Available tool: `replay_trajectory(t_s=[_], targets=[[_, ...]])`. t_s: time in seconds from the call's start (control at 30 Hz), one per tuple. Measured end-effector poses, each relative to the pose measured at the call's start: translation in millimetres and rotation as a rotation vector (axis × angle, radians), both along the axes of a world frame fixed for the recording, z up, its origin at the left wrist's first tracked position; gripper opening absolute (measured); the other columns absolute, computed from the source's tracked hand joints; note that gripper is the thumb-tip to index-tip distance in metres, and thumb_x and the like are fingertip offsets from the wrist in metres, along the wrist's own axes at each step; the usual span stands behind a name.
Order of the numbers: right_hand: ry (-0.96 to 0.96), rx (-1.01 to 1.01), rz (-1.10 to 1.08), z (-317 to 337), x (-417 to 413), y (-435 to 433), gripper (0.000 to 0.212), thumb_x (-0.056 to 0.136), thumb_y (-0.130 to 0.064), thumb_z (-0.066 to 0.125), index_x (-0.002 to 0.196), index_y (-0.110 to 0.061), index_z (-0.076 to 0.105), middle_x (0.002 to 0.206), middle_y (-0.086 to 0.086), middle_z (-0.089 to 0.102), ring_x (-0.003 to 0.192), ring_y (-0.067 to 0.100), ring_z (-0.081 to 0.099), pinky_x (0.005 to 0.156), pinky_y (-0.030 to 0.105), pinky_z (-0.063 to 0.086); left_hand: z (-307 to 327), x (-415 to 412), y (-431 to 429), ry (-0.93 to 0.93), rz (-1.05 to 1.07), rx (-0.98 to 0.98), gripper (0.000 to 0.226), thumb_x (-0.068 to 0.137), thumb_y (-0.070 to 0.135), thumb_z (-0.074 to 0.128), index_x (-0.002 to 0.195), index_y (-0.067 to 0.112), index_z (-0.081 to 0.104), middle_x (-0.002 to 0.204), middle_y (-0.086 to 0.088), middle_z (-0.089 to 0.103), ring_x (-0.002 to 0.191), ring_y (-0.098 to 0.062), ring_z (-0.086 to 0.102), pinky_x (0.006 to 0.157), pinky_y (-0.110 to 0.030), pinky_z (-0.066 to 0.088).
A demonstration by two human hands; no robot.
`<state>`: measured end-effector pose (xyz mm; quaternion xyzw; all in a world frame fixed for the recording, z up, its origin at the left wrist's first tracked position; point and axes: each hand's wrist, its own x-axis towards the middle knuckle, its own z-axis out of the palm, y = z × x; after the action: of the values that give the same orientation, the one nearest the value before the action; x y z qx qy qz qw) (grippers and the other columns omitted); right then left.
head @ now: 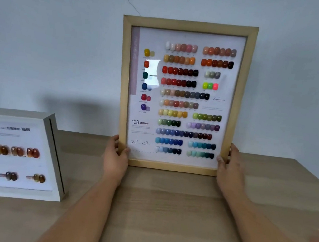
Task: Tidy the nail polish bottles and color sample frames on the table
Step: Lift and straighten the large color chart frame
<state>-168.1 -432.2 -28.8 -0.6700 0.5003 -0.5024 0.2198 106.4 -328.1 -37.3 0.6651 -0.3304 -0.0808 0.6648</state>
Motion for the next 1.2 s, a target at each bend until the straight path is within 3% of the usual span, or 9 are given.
replay_trajectory(t_s=[0.3,0.63,0.8,0.97,1.2], targets=[[0.057,-0.016,-0.030,2,11,-20,0.054,0.093,-0.020,0.049,0.142,-0.012,0.028,0.141,0.015,0.039,0.124,0.030,0.042,0.101,0.038,0.035,0,12,-20,-0.001,0.012,0.036,0.046,0.086,0.012,0.060,0.129,0.021,0.046,0.124,-0.009,0.057,0.109,-0.024,0.055,0.095,-0.040,0.045],[0.026,-0.006,-0.016,3,10,-17,0.052,0.093,-0.024,0.049,0.141,-0.017,0.031,0.134,0.012,0.045,0.118,0.028,0.045,0.096,0.040,0.040,3,15,-23,0.003,0.006,0.043,0.046,0.086,0.017,0.061,0.130,0.021,0.049,0.126,-0.006,0.057,0.111,-0.023,0.054,0.099,-0.042,0.044],[-0.029,-0.004,0.007,2,6,-14,0.050,0.090,-0.024,0.054,0.136,-0.026,0.036,0.120,0.009,0.055,0.102,0.023,0.054,0.088,0.043,0.049,3,12,-19,-0.013,-0.001,0.006,0.051,0.086,0.022,0.062,0.134,0.024,0.046,0.125,-0.001,0.048,0.105,-0.015,0.050,0.093,-0.031,0.042],[-0.025,0.011,0.026,1,5,-14,0.059,0.090,-0.021,0.054,0.140,-0.036,0.028,0.124,0.007,0.052,0.106,0.020,0.053,0.092,0.044,0.048,6,13,-13,-0.144,-0.006,0.046,0.066,0.088,0.011,0.057,0.135,0.048,0.031,0.122,0.011,0.042,0.102,-0.007,0.048,0.089,-0.029,0.043],[-0.007,0.035,-0.005,5,7,-17,0.067,0.090,-0.020,0.054,0.140,-0.047,0.018,0.125,0.007,0.051,0.104,0.021,0.054,0.090,0.045,0.049,11,16,-15,-0.209,0.000,0.074,0.072,0.087,0.002,0.054,0.137,0.048,0.029,0.115,0.008,0.046,0.098,-0.008,0.052,0.093,-0.033,0.047]])
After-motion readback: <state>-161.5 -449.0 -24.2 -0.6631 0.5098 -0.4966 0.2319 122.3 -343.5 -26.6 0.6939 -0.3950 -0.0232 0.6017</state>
